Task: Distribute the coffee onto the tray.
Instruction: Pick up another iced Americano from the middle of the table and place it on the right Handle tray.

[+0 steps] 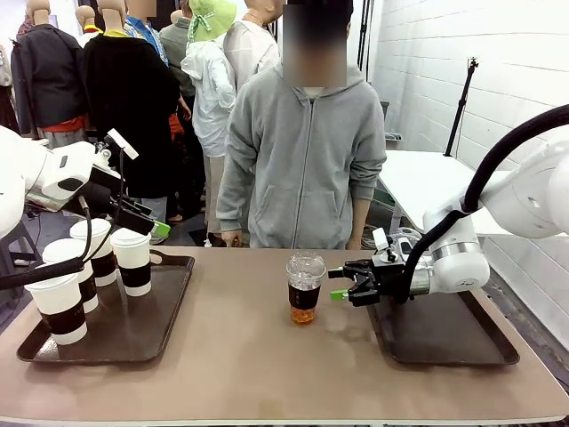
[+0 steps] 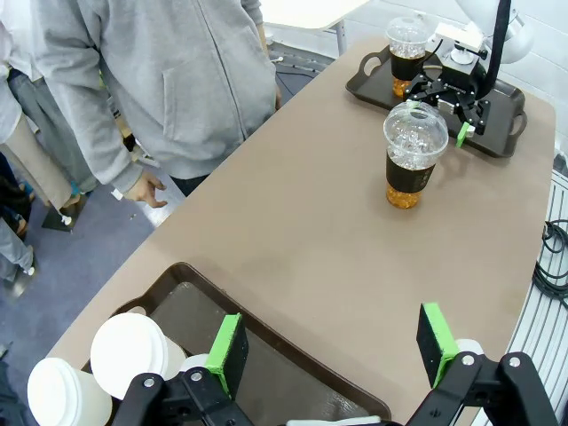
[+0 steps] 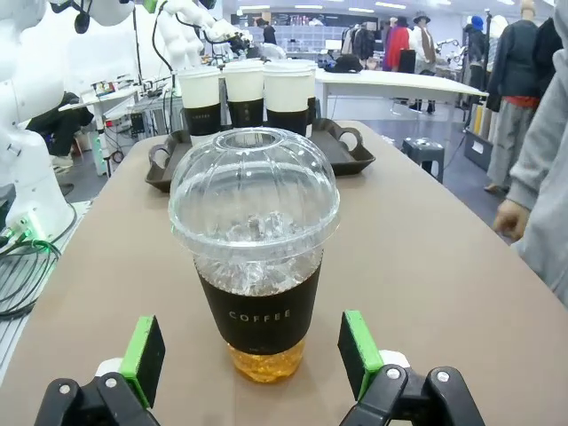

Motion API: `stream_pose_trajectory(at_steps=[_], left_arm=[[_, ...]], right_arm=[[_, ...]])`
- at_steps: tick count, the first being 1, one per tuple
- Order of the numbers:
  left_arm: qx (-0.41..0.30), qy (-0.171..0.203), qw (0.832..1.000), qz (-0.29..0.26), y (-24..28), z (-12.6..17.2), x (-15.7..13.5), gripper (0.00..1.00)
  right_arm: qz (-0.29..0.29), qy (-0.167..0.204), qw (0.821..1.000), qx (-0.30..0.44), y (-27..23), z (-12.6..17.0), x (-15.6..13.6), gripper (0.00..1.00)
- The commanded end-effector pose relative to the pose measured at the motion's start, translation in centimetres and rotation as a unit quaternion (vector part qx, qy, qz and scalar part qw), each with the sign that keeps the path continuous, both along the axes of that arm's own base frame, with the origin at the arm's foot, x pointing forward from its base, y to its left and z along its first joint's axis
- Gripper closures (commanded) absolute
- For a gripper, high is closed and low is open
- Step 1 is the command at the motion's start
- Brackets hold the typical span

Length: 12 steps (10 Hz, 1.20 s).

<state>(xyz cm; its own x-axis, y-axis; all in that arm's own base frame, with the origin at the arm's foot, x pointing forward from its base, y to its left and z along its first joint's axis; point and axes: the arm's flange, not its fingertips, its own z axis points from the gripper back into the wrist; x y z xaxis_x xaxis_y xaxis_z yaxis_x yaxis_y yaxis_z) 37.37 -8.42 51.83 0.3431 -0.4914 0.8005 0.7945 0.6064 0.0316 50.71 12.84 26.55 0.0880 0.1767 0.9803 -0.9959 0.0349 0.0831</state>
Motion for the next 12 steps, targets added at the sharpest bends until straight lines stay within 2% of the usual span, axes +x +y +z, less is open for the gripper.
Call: stream_pose_trajectory(at_steps=[1,4,12], left_arm=[[-0.004,0.002,1.0,-0.002,0.1,-0.2,0.1,0.0],[-0.004,0.002,1.0,-0.002,0.1,-0.2,0.1,0.0],[-0.004,0.002,1.0,-0.002,0.1,-0.2,0.1,0.0]], right_arm=[[-0.006,-0.006,1.0,0.005,1.0,-0.8,0.9,0.0],[-0.007,-0.005,1.0,0.002,0.9,-1.4,1.5,0.0],[0.046,0.009,0.999,0.004,4.4,-2.2,2.3,0.0]])
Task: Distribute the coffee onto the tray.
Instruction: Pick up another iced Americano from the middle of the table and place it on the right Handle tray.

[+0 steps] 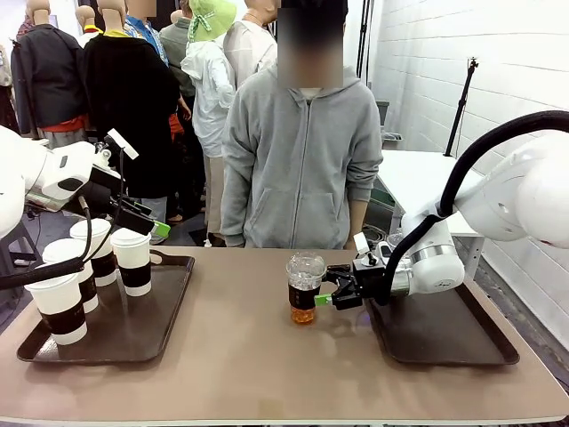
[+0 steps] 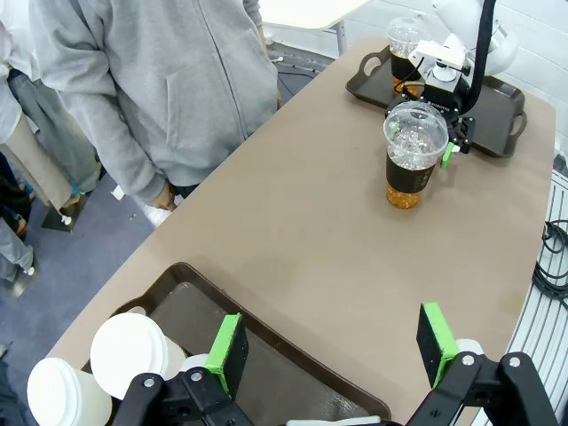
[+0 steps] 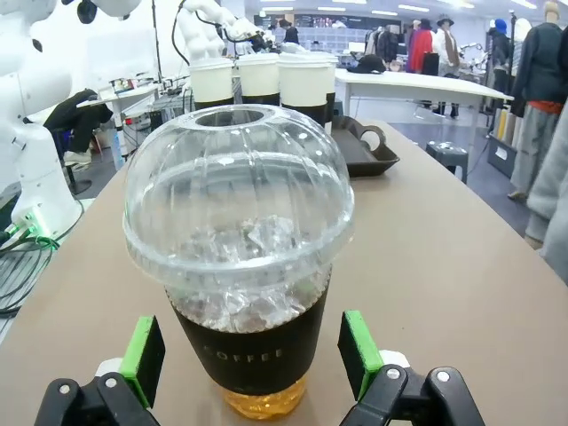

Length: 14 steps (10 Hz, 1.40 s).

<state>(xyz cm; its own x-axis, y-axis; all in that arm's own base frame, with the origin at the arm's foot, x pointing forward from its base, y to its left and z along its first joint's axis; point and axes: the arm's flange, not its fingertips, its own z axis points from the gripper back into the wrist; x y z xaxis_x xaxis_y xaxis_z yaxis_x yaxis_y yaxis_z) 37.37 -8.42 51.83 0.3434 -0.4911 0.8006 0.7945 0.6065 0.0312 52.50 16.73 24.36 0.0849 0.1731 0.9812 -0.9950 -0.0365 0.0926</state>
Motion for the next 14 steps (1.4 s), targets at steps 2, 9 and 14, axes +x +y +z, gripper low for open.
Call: stream_pose_trajectory(at_steps=[2,9,14], left_arm=[[-0.004,0.002,1.0,-0.002,0.1,-0.2,0.1,0.0],[-0.004,0.002,1.0,-0.002,0.1,-0.2,0.1,0.0],[-0.004,0.002,1.0,-0.002,0.1,-0.2,0.1,0.0]], right_arm=[[0.025,0.009,1.0,-0.003,1.4,-0.1,0.8,0.0],[0.037,0.038,0.999,-0.011,3.2,-0.3,1.3,0.37],[0.039,0.033,0.999,0.014,2.5,0.7,0.6,0.37]])
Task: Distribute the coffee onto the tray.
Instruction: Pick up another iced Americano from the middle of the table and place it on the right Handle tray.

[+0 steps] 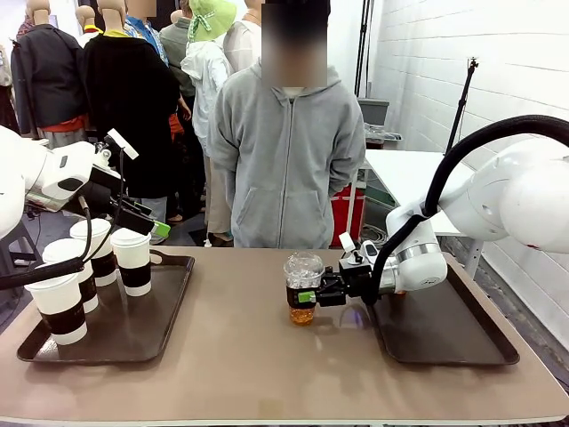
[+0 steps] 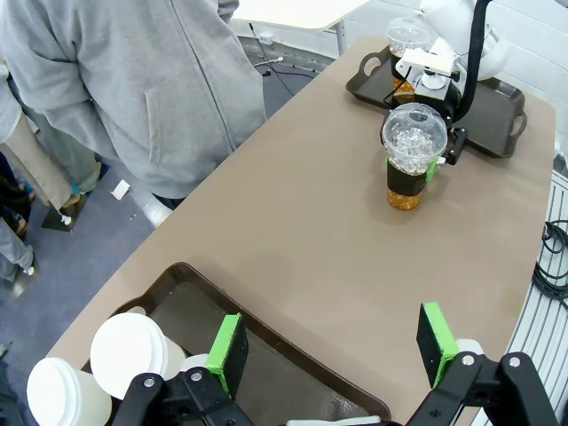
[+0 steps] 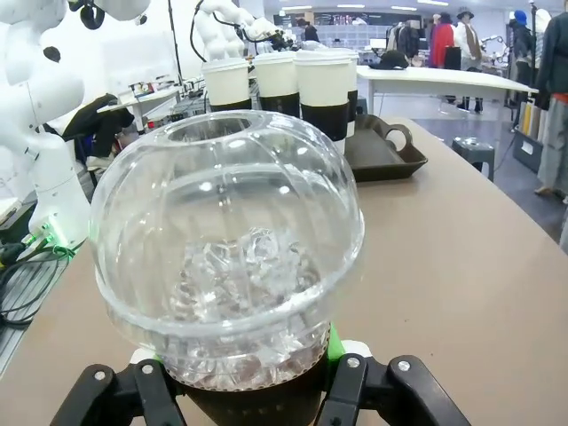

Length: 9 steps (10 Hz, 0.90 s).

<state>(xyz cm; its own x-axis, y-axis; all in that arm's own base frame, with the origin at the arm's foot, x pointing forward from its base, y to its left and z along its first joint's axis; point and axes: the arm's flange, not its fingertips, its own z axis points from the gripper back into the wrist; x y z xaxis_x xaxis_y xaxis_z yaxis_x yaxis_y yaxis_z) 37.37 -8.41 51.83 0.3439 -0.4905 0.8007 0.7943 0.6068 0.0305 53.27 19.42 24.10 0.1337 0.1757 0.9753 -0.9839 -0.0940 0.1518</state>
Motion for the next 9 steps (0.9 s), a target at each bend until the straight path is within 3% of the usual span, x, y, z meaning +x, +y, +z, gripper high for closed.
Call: stream_pose_trajectory(at_steps=[1,5,9], left_arm=[[-0.003,0.002,1.0,-0.002,0.1,-0.2,0.1,0.0],[-0.003,0.002,1.0,-0.002,0.1,-0.2,0.1,0.0],[-0.003,0.002,1.0,-0.002,0.1,-0.2,0.1,0.0]], right_arm=[[0.014,0.003,1.0,0.019,-0.8,1.7,-0.7,0.37],[0.011,-0.008,1.0,0.011,-6.9,6.1,-3.8,0.37],[-0.013,-0.006,1.0,0.0,-15.8,7.9,-6.5,0.37]])
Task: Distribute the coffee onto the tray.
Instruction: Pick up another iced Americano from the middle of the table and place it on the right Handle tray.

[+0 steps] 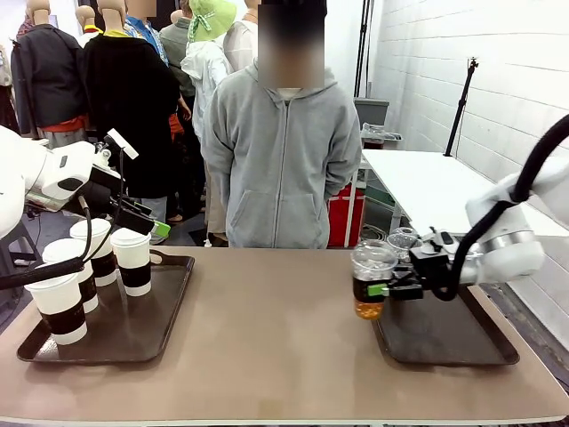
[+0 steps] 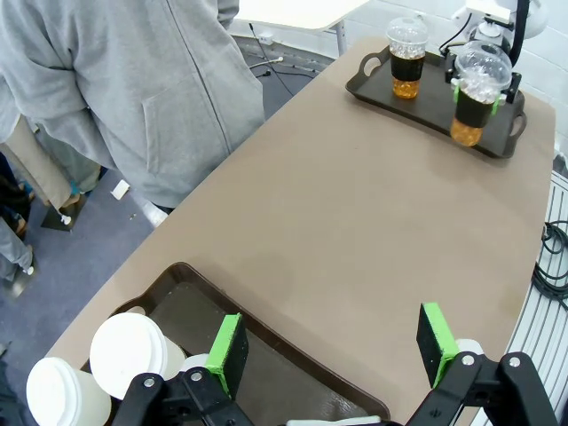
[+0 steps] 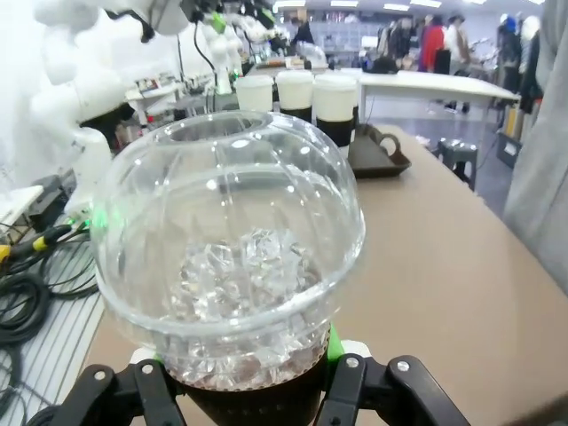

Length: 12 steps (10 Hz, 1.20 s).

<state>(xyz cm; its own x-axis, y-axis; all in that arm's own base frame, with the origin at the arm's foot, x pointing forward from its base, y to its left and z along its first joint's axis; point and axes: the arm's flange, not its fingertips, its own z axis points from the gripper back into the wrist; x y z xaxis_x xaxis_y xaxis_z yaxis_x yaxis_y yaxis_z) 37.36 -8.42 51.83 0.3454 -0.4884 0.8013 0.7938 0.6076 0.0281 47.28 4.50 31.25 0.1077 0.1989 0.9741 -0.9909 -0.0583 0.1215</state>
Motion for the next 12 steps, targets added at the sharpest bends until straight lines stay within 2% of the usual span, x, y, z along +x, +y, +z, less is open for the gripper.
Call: stream_pose_trajectory(at_steps=[1,4,8,12], left_arm=[[-0.002,0.001,1.0,-0.002,0.1,-0.2,0.1,0.0],[-0.002,0.001,1.0,-0.002,0.1,-0.2,0.1,0.0],[-0.002,0.001,1.0,-0.002,0.1,-0.2,0.1,0.0],[-0.002,0.001,1.0,-0.002,0.1,-0.2,0.1,0.0]], right_arm=[[-0.006,0.007,1.0,0.013,-2.6,0.5,-0.7,0.37],[-0.011,-0.024,1.0,-0.002,-6.3,-1.7,-0.7,0.37],[-0.021,-0.041,0.999,0.003,-9.2,-4.4,0.1,0.37],[-0.032,-0.025,0.999,0.005,-10.0,-5.8,0.9,0.37]])
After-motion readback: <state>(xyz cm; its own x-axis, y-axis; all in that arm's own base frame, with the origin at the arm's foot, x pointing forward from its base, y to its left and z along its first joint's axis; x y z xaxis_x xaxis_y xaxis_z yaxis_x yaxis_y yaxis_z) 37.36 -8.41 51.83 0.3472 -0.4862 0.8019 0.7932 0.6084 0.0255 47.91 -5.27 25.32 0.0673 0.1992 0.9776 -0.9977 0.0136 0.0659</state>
